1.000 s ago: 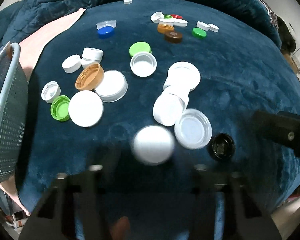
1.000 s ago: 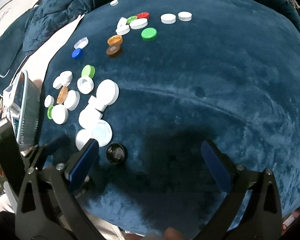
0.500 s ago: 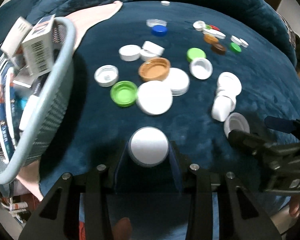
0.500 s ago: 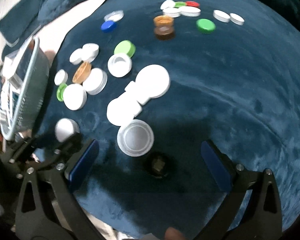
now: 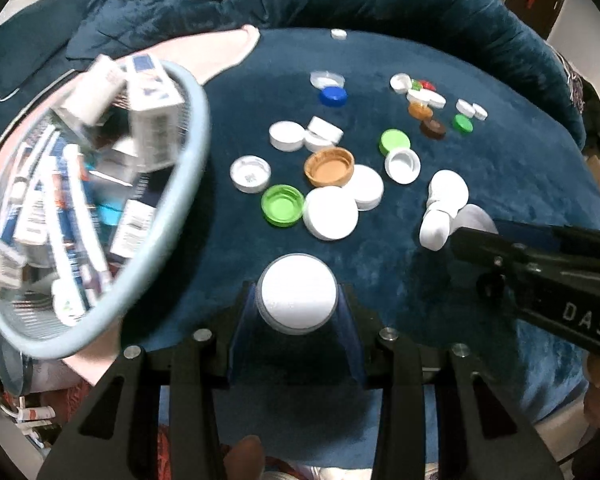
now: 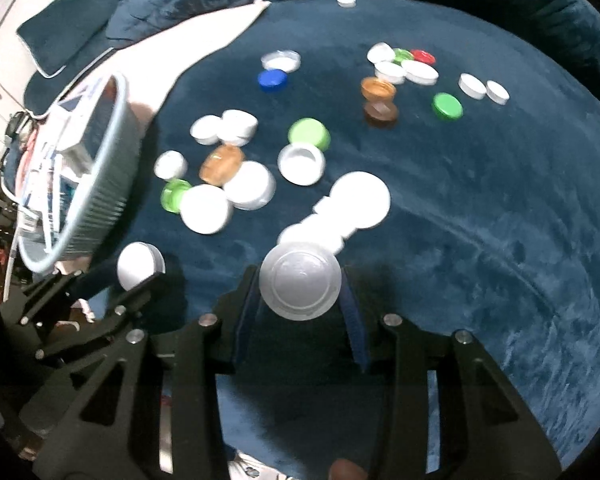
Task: Organize objects
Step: 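Grasp a translucent white cap with the right tool while the left tool grasps a white cap, then carry both caps over the grey basket and open both tools to drop them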
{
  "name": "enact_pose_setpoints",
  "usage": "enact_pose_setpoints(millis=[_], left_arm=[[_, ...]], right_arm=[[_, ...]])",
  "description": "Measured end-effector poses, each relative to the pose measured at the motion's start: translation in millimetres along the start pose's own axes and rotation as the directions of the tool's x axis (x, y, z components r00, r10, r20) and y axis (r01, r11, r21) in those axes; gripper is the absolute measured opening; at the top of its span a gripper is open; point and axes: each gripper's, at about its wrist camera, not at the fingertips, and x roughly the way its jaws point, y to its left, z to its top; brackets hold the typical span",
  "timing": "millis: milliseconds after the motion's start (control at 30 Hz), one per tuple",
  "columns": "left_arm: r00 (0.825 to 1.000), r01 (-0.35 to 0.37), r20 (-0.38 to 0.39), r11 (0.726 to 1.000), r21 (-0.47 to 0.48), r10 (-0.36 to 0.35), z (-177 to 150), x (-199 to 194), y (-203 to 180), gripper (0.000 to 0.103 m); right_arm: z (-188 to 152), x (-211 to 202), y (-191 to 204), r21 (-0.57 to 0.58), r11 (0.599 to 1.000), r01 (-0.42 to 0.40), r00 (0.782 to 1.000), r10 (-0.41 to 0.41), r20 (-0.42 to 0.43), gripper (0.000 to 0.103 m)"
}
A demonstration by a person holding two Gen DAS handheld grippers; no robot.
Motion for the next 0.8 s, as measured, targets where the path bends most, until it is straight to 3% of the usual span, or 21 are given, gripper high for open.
enact_pose_setpoints(millis=[233, 367, 567, 733, 767, 800], left_arm=[[0.998, -0.022, 0.055, 0.998, -0.062, 0.025, -5, -32, 34, 0.042], [0.994, -0.032, 0.097, 0.987, -0.155, 0.047, -10, -55, 70, 0.042], [0.986, -0.06, 0.126, 0.931, -0.361, 0.113, -12, -66, 136, 0.042], [0.985, -0.073, 0.107, 0.895, -0.441, 0.132, -11, -56, 166, 0.042], [0.986, -0.077, 0.099, 0.894, -0.441, 0.134, -11, -55, 169, 0.049], [0.986, -0.082, 0.097, 0.896, -0.435, 0.137, -10, -54, 170, 0.064]], right_arm=[[17, -3, 45, -0.059, 0.997, -0.045, 0.999, 0.046, 0.018, 0.041], [26, -6, 77, -0.091, 0.992, -0.09, 0.995, 0.093, 0.028, 0.041], [35, -11, 123, -0.151, 0.975, -0.162, 0.985, 0.169, 0.04, 0.041], [40, -8, 149, -0.184, 0.963, -0.198, 0.977, 0.208, 0.037, 0.041], [41, -6, 152, -0.184, 0.961, -0.204, 0.976, 0.214, 0.034, 0.041], [42, -5, 154, -0.182, 0.961, -0.21, 0.975, 0.219, 0.032, 0.041]])
